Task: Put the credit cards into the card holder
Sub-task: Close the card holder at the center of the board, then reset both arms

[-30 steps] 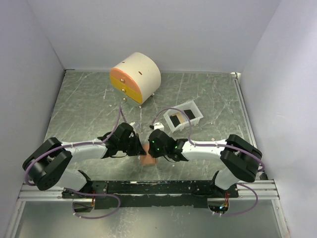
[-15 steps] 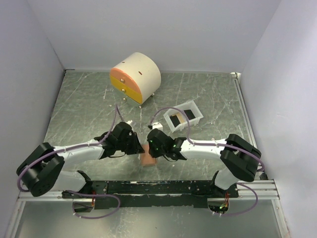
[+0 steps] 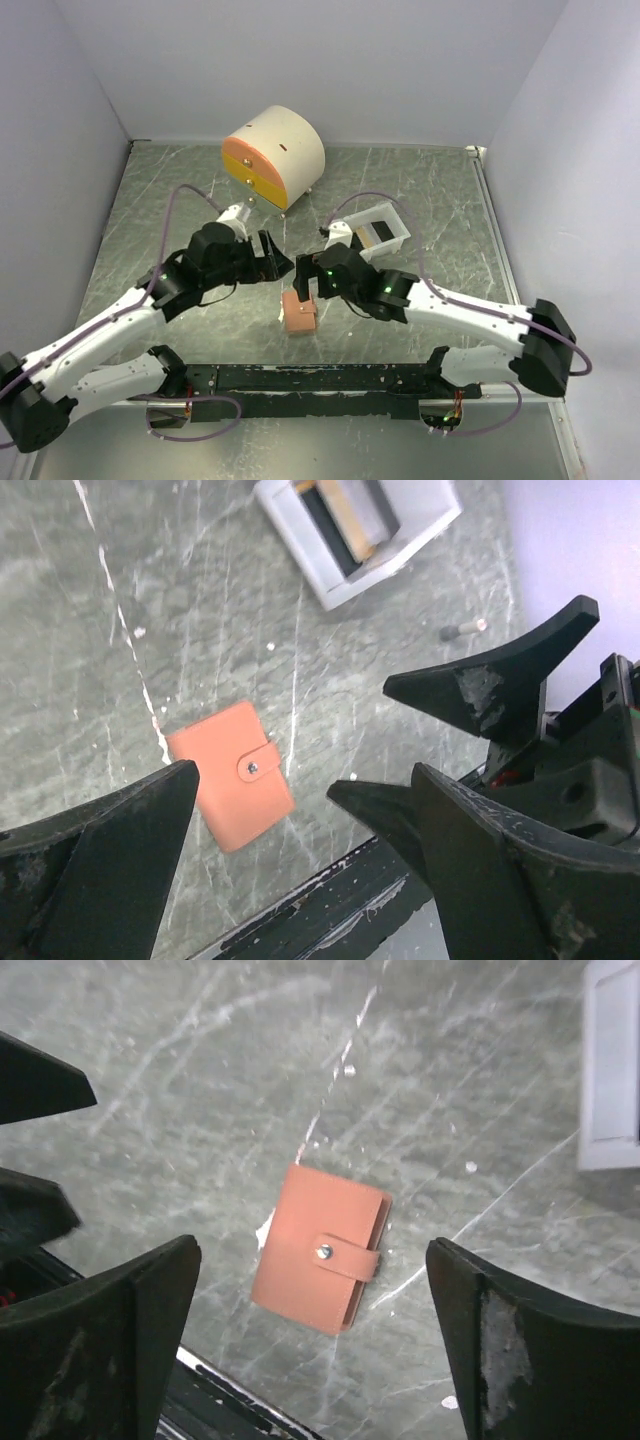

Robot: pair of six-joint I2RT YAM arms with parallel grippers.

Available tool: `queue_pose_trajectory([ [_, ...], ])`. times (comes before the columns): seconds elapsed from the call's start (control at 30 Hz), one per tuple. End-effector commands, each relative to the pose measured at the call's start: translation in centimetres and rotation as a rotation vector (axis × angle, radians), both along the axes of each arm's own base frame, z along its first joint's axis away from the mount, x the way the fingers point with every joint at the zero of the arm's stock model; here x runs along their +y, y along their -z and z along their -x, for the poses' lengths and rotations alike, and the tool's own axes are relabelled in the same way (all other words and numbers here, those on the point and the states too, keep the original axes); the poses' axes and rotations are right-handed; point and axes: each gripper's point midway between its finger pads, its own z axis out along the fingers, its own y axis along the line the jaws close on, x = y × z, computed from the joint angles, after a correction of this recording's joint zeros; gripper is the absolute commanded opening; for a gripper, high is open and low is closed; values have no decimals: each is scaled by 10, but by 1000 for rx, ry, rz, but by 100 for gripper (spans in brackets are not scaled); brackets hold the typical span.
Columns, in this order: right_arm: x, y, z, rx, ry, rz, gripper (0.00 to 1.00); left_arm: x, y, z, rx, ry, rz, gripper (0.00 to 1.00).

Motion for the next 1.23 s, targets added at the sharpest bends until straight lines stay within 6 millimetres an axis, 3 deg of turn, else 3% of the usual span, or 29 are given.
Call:
queue_pose_trajectory([
  [0.0, -19, -47, -10, -102, 86, -52, 100, 22, -37, 8, -93, 5, -58, 100],
  [0.13, -48, -73, -10, -137, 199, -95, 100, 31, -65, 18, -155, 31, -42, 100],
  [0.3, -81, -82, -7, -140, 329, -139, 100, 47, -84, 29, -227, 18, -5, 100],
  [0.43, -93, -80, 0, -123, 372, -200, 100, 58, -78, 35, -239, -14, 13, 100],
  [0.53, -99, -81, 4, -111, 397, -258, 100, 63, -63, 39, -206, -30, 2, 100],
  [0.7, -102, -84, 8, -112, 404, -336, 100, 64, -46, 44, -169, -36, 16, 100],
  [0.93, -100, -69, 9, -88, 406, -336, 100, 67, -40, 41, -171, -67, 22, 100],
  [1.2, -102, -70, 8, -105, 406, -337, 100, 65, -38, 40, -164, -68, 19, 100],
])
